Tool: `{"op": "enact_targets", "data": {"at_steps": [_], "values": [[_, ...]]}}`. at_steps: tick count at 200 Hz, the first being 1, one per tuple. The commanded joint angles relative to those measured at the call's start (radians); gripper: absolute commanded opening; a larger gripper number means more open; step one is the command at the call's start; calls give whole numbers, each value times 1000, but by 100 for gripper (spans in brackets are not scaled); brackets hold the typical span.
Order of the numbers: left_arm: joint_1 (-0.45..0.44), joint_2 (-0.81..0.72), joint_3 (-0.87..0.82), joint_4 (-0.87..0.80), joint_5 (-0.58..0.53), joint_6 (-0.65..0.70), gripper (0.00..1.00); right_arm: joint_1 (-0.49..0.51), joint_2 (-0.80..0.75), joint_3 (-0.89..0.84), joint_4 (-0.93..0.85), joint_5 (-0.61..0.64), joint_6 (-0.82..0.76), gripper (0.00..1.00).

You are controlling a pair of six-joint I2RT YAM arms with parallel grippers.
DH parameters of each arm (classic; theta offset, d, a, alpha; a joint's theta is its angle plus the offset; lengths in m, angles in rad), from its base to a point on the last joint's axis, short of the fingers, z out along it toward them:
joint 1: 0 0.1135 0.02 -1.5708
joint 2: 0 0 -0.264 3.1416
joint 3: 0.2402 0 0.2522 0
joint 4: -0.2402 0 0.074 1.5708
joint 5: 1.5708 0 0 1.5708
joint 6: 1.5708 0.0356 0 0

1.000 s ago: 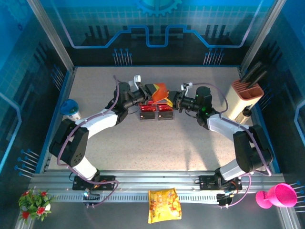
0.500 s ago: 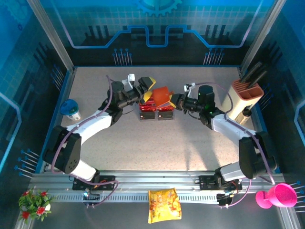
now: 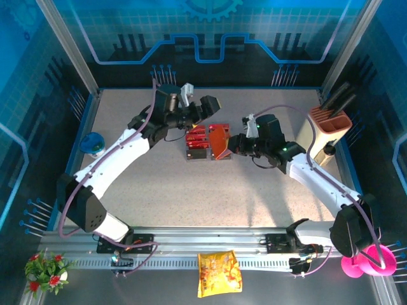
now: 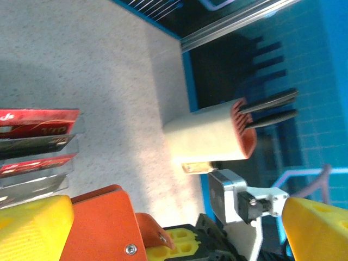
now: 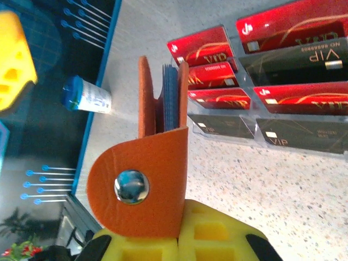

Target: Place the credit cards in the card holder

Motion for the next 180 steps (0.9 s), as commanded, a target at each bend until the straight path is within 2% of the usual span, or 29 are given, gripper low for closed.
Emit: {"op": "enact_targets", "data": {"at_steps": [1,32,65,125,180], "values": [[-28,79,82,-252,-86,84,99,25,22,56,-47,52,-60,0],[-52,163,190,-366,-132,104,99,41,46,79,-44,60,-67,0],[-56,214,226,-405,-158,100,99,50,63,98,-43,64,-69,0],[-58,246,210,-437,-182,132,99,51,77,110,-38,80,-52,0],[-54,210,139,-447,-186,159,99,26,59,68,-15,107,4,0]]}}
